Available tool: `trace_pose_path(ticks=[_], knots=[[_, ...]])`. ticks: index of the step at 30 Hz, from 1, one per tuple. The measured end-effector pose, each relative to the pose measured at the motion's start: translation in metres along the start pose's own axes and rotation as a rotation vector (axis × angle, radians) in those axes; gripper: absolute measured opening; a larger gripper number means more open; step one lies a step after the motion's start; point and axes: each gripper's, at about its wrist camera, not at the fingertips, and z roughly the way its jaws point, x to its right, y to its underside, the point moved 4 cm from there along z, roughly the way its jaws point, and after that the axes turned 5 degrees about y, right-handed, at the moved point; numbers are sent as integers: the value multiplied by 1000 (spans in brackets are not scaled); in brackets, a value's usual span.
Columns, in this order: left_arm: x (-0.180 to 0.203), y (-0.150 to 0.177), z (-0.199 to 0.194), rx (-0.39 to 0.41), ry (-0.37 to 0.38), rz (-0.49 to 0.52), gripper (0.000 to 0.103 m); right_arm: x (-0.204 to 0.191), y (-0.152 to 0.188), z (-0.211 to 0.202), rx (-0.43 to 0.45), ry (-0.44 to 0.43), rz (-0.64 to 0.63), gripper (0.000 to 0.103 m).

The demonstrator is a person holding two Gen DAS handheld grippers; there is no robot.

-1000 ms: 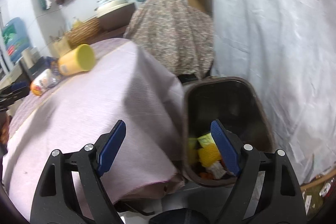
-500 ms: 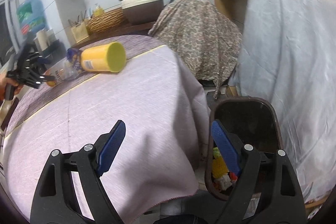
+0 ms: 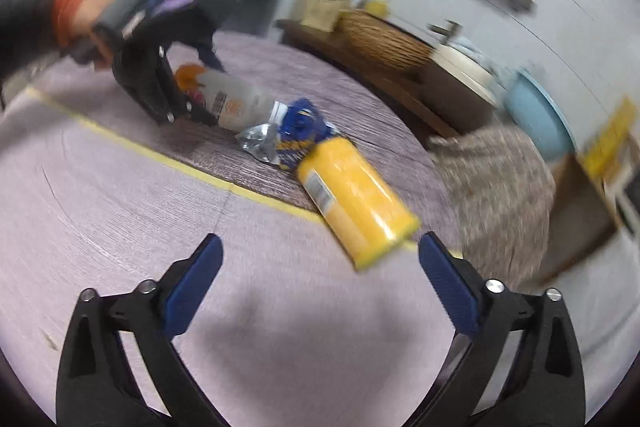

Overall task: Collect trash
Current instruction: 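Grasp the white juice bottle with the left gripper while the right grasps the yellow can, then lift the bottle and yellow can and carry them toward the bin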

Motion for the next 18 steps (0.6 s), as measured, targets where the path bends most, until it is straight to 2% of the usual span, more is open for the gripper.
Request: trace_pose_path(ticks=[3,7,10,13,18], knots=[[1,19,-11,25,17,-42,62,-3,-22,28,-28,20,-128,97],[4,41,-20,43,48,-83,62,2,-41,61,-74,-9,-195,97],[7,53,-22,49,64,-97,62,3,-49,92,-147,-5,-258,97],[7,56,-21,57,76,-111,62,-3,-52,115,-216,-16,-315,97],[5,57,-22,79,96,-147,62,-13,-49,143,-278,-52,-370,95]])
